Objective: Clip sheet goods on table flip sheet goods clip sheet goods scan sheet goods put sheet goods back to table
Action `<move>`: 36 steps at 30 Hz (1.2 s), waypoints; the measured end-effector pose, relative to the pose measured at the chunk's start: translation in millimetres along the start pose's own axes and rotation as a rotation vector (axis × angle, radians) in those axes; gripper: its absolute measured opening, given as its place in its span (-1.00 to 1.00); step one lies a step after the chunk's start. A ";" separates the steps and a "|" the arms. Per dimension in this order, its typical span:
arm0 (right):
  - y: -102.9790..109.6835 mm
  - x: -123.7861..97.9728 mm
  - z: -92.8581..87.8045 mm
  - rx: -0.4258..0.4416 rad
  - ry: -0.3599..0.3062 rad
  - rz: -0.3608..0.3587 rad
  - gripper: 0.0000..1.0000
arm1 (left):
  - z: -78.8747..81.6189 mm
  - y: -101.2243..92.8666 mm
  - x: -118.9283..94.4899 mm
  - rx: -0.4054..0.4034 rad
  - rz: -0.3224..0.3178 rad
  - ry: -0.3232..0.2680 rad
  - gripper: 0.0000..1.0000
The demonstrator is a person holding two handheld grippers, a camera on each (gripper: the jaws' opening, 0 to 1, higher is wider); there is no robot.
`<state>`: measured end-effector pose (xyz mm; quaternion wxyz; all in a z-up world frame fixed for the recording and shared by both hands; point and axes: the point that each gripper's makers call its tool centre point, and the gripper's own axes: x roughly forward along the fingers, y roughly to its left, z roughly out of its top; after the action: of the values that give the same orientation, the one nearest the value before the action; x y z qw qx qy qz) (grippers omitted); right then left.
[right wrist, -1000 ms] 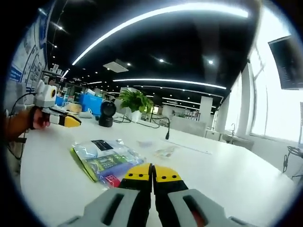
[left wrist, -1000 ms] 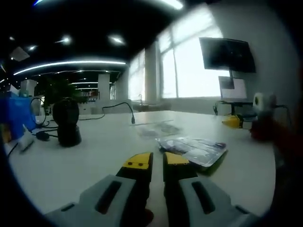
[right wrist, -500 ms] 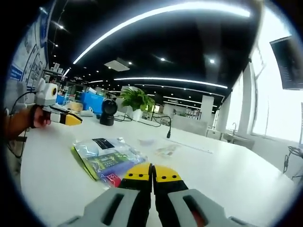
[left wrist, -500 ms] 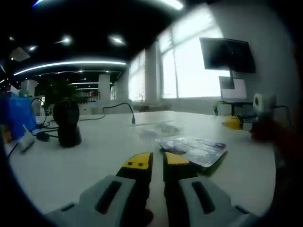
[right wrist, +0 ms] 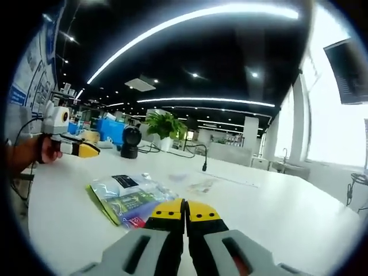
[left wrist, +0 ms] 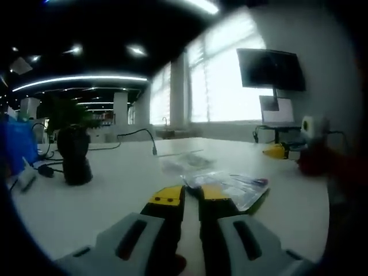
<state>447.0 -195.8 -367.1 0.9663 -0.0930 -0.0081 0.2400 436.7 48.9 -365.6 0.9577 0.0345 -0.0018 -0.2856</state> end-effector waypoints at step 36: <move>32.2 32.2 -22.5 -0.121 0.243 0.143 -1.00 | -24.3 -22.4 34.5 -0.145 -0.157 0.187 -0.91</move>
<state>461.9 -156.8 -396.1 0.9332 -0.1796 0.1011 0.2944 453.9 12.8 -391.9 0.9285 -0.0080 0.1107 -0.3544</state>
